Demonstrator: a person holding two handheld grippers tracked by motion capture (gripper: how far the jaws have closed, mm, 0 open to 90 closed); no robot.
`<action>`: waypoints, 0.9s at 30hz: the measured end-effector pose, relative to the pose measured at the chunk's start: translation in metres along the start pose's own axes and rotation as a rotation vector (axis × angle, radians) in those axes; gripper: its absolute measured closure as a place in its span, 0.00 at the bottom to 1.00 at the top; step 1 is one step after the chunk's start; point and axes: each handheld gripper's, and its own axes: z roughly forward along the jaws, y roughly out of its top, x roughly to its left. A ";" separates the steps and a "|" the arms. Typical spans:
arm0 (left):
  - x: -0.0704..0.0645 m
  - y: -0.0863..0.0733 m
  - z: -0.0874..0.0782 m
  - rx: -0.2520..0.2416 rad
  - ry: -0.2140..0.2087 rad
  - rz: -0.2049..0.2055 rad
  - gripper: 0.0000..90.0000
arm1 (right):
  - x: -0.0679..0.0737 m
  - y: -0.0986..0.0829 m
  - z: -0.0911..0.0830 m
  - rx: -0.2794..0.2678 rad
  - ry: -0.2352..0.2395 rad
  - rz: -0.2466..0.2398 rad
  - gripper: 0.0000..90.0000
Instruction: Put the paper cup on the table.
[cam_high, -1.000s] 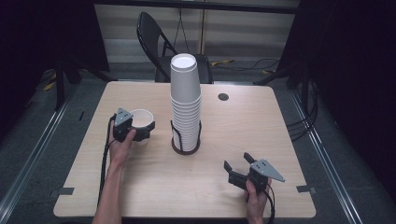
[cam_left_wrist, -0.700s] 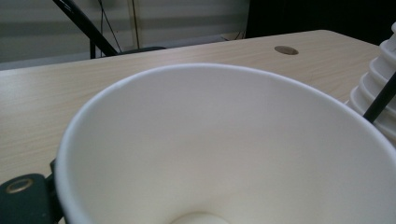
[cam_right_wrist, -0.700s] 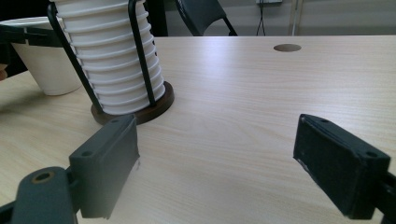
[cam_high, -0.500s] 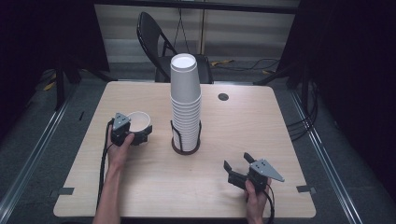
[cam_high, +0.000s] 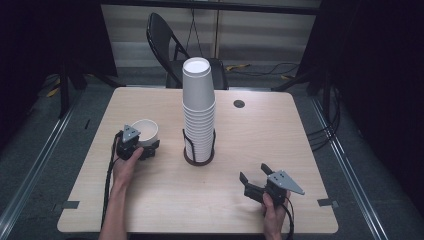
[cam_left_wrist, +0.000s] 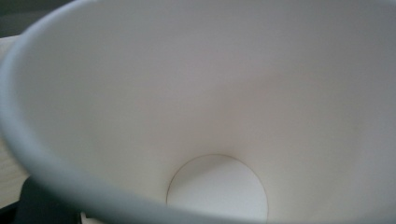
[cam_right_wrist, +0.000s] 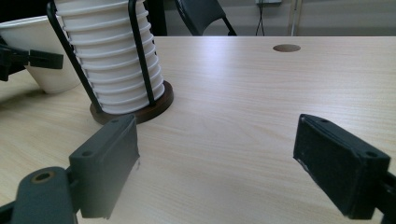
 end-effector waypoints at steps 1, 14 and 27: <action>0.000 -0.001 0.000 0.003 0.001 0.004 0.17 | 0.000 0.000 0.000 0.000 0.000 0.001 0.15; 0.000 -0.014 -0.010 0.024 0.011 -0.031 0.17 | 0.000 0.000 0.001 0.005 0.000 -0.004 0.15; -0.013 -0.022 -0.037 -0.050 -0.003 -0.023 0.17 | 0.000 0.000 0.001 0.002 0.000 -0.002 0.15</action>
